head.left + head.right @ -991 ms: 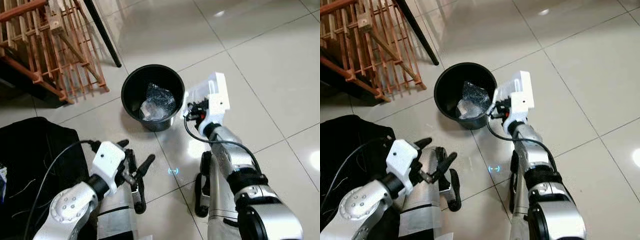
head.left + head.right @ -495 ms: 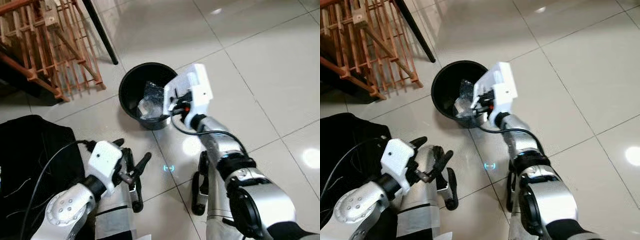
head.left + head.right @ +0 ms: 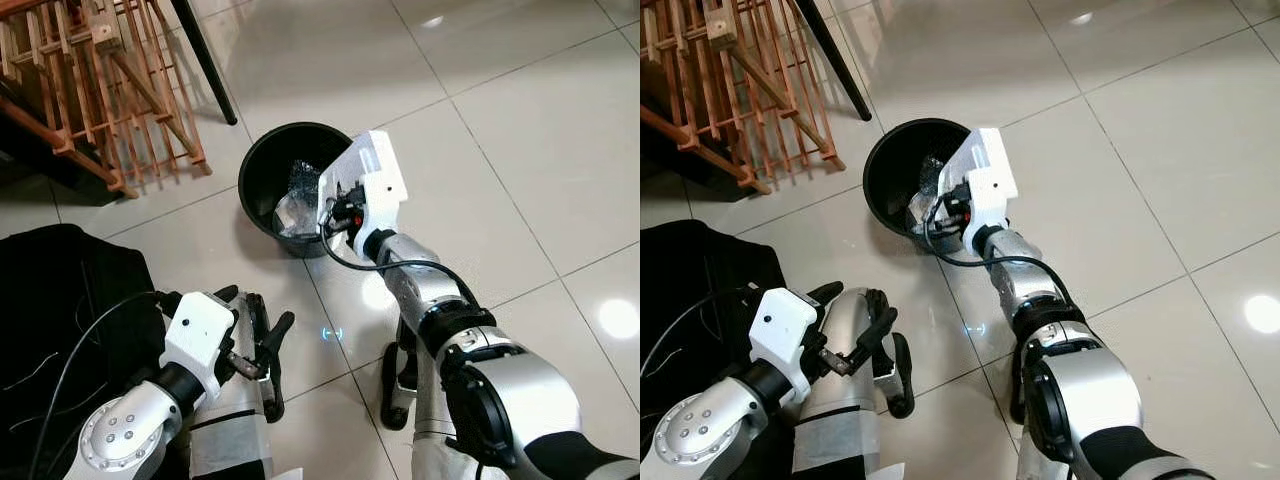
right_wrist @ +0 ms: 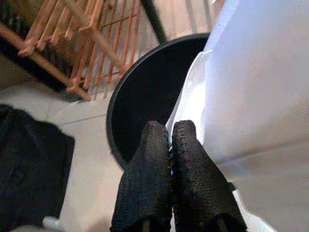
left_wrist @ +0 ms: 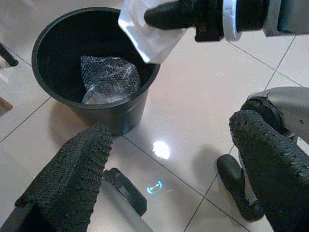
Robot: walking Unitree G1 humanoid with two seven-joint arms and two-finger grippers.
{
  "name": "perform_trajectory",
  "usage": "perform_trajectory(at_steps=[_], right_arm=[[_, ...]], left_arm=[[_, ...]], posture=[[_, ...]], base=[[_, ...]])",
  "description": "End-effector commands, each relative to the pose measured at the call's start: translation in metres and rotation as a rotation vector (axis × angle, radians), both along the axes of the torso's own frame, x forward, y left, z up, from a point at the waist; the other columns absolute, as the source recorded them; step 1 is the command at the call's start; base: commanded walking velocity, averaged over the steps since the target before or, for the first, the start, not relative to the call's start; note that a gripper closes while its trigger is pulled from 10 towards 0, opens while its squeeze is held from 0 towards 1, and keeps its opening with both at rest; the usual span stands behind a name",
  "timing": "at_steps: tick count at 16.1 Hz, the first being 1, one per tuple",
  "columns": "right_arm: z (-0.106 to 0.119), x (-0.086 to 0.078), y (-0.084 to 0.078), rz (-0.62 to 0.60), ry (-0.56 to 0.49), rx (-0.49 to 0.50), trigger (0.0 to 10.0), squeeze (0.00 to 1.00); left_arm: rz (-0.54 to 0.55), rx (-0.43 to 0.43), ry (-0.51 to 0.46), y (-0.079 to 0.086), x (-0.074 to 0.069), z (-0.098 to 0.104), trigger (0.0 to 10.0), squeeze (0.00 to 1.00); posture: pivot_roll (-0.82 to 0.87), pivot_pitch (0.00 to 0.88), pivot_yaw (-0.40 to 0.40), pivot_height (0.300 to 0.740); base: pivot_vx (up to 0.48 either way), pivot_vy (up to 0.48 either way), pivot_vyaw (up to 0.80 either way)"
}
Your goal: Picking trash to rubbish bin
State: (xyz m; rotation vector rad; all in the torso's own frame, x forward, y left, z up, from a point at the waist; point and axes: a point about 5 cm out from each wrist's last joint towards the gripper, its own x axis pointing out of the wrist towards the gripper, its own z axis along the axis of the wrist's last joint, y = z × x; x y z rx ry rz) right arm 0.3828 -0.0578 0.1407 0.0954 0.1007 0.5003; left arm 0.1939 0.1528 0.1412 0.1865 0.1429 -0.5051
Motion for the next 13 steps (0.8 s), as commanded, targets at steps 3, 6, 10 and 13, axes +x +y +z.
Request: perform_trajectory(at_steps=[3, 6, 10, 13], right_arm=[[-0.006, 0.0, -0.005, -0.091, -0.013, -0.053, 10.0, 1.0], [-0.006, 0.001, -0.011, -0.117, -0.006, -0.049, 10.0, 1.0], [-0.007, 0.0, -0.008, -0.089, 0.008, -0.019, 10.0, 1.0], [-0.007, -0.001, -0.003, -0.057, 0.022, 0.021, 10.0, 1.0]], left_arm=[[0.024, 0.023, 0.032, 0.007, -0.008, -0.002, 10.0, 0.0], [0.024, 0.025, 0.038, 0.007, -0.01, -0.003, 10.0, 0.0], [0.024, 0.026, 0.046, 0.007, -0.012, -0.004, 10.0, 0.0], [0.024, 0.027, 0.052, 0.007, -0.014, -0.004, 10.0, 0.0]], posture=[[0.32, 0.555, 0.056, 0.565], [0.32, 0.558, 0.058, 0.565], [0.31, 0.565, 0.057, 0.565], [0.32, 0.572, 0.058, 0.565]], base=[[0.0, 0.0, 0.0], [0.0, 0.0, 0.0], [0.0, 0.0, 0.0], [0.0, 0.0, 0.0]])
